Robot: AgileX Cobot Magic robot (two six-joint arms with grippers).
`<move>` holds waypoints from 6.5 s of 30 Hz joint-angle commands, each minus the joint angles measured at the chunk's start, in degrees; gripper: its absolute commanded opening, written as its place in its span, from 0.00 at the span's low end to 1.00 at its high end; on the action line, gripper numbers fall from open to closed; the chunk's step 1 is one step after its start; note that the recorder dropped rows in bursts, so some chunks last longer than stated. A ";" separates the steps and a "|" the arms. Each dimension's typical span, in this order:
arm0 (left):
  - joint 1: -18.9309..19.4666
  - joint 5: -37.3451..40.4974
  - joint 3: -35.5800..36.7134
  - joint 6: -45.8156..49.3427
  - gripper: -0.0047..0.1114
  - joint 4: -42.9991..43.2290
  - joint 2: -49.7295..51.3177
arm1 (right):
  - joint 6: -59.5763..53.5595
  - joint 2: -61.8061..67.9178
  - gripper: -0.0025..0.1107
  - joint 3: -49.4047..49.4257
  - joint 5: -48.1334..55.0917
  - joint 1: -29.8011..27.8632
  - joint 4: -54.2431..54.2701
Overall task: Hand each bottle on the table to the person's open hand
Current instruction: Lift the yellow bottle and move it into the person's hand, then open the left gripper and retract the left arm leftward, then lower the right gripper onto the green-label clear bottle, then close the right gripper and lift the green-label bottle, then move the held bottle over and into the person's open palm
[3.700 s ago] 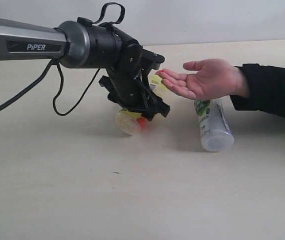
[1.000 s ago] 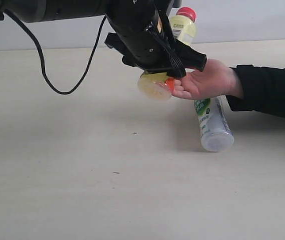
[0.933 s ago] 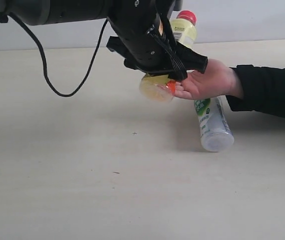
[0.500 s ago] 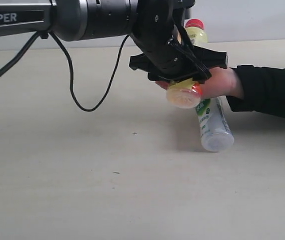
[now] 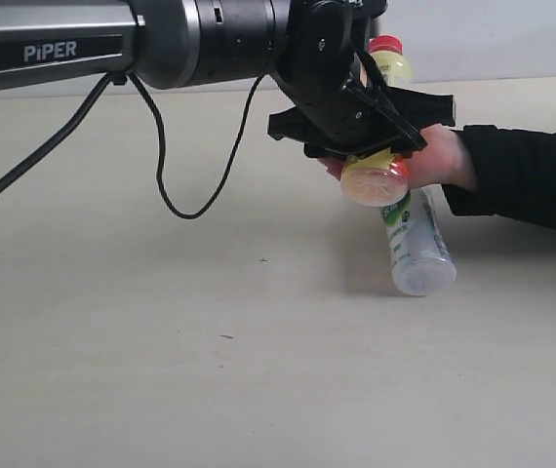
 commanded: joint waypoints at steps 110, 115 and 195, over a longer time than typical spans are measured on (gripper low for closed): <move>3.17 -53.90 101.72 29.71 0.06 1.20 -99.38 | 25.54 85.50 0.02 -65.23 48.17 0.76 -14.70; 3.17 -53.90 101.72 29.71 0.06 1.20 -99.38 | 26.34 92.44 0.09 -65.23 46.52 5.12 -16.38; 3.17 -53.90 101.72 29.71 0.06 1.20 -99.38 | 27.81 116.95 0.02 -111.80 58.68 9.18 -8.15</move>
